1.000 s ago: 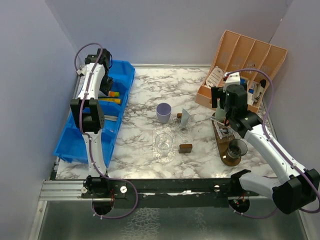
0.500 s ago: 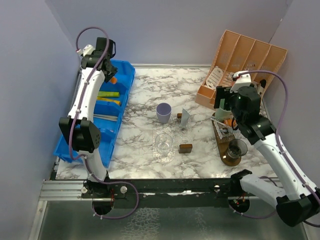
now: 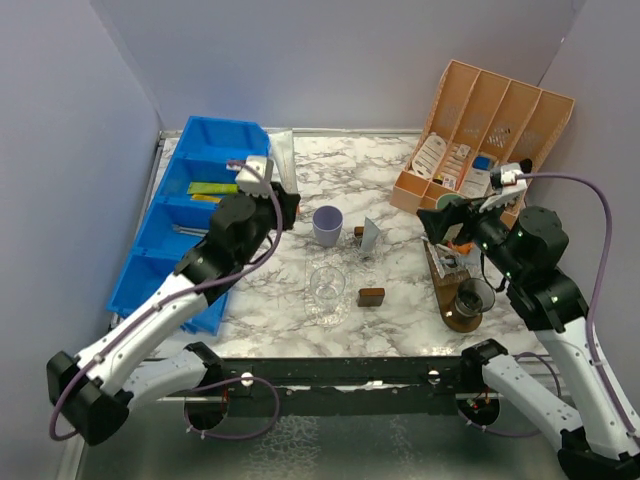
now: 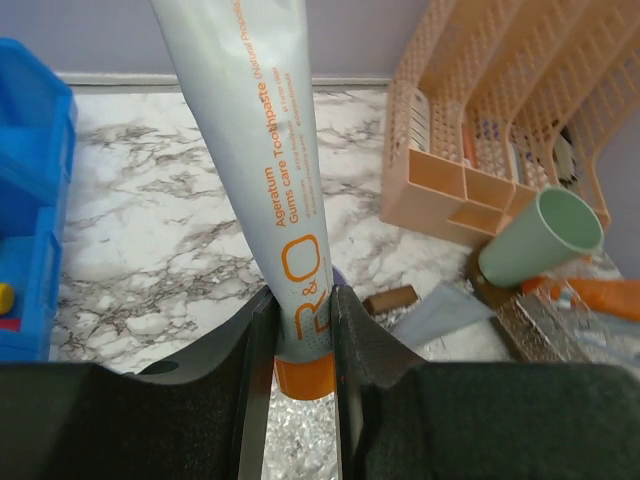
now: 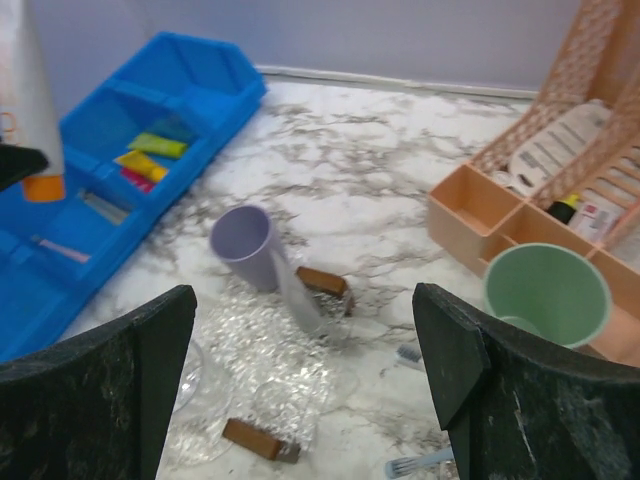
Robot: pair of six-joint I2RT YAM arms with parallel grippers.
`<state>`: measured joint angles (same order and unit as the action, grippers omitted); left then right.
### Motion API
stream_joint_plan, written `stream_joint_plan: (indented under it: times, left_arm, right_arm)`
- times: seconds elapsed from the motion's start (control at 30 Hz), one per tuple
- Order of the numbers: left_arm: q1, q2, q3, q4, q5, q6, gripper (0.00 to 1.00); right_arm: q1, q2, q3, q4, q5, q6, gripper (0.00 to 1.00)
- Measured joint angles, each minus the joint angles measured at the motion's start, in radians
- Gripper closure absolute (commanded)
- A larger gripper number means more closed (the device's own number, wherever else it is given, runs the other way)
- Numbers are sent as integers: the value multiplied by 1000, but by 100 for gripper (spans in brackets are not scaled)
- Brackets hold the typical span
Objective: Prepare toiletry sets of a toothbrush and toothpaste on the tray
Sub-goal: Pick up the toothpaste from the storage box, then place the toothpaste in the toothpaste holder.
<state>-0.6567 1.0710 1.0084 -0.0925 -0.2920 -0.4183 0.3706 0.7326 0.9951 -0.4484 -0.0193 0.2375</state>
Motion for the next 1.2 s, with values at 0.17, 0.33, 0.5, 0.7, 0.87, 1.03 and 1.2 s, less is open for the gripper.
stream_joint_plan:
  times: [0.17,0.33,0.5,0.7,0.87,1.03,1.2]
  left_arm:
    - [-13,-202,-215,156,181,140,100]
    - [-13,-233,-239,236,449,302,100]
    - [-13,-228,-275,257,665,420,100]
    - [-13,-216,-334,256,799,494,100]
    - [-13,-209,-352,231,805,534,100]
    - [-13,-172,-352,219,801,556,100]
    - [-14,-141,-351,170,788,565,100]
  right_arm:
    - [-2,-62,-50,-1,-242,9,10]
    - [-4,0,-58,-10,-461,11,12]
    - [-4,132,-29,-34,-639,12,13]
    - [-4,215,35,9,-796,52,19]
    - [-4,323,87,108,-892,149,25]
    - [-2,395,87,189,-903,220,36]
    - [53,468,108,235,-894,247,42]
